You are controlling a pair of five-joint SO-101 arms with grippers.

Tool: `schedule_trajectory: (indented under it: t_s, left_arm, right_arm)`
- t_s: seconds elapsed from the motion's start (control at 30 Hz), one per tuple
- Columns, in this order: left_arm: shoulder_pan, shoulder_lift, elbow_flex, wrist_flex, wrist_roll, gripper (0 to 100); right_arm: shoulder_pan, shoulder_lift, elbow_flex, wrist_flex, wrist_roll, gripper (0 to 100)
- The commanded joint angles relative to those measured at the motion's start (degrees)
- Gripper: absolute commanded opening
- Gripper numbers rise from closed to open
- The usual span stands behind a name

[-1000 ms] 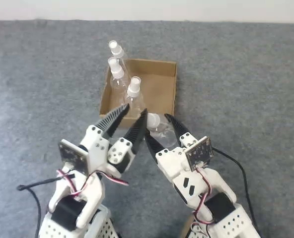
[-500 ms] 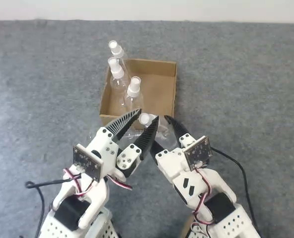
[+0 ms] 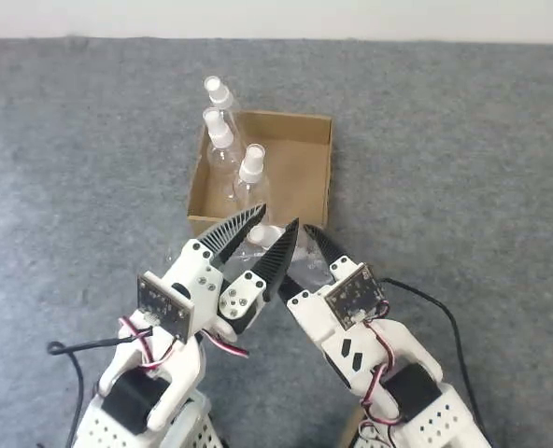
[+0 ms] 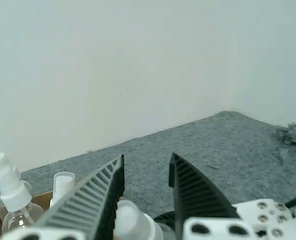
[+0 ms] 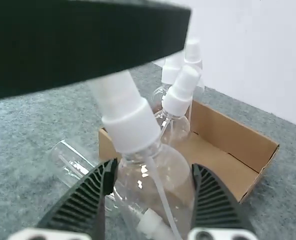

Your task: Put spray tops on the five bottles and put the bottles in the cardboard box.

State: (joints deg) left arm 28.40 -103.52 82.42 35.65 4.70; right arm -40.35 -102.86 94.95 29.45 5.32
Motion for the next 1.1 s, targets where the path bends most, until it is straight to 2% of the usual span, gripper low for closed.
schedule_trajectory:
  t_s: [0.0,0.2,0.4,0.5,0.6,0.83,0.93,1.07]
  left_arm:
    - [0.4,0.2,-2.2,-1.2,-0.1,13]
    - [-3.3,0.1,-8.6,5.0,0.1,13]
    - [-4.9,0.1,-9.7,5.5,0.1,13]
    - [-5.0,0.1,-10.8,5.9,0.1,13]
    - [-6.8,0.1,-13.5,10.0,0.1,14]
    - [-8.4,0.1,-15.7,20.7,0.0,14]
    - [-8.2,0.1,-15.4,24.2,0.4,20]
    - [-8.2,0.1,-13.9,25.8,7.7,26]
  right_arm:
    - [0.0,-1.2,-1.1,0.0,1.2,8.9]
    - [0.1,-1.2,-1.0,-0.1,0.8,9.0]
    - [1.4,-1.2,-1.0,-0.1,0.5,9.0]
    - [5.6,-1.2,-1.1,-1.3,-5.5,9.0]
    - [10.2,-1.2,-1.8,-1.6,-11.5,9.0]
    - [15.9,-1.2,-2.9,-1.6,-16.5,9.0]
    - [16.9,-1.2,-3.3,-1.5,-16.7,9.0]
    - [20.4,-1.2,-4.2,-1.5,-16.8,9.0]
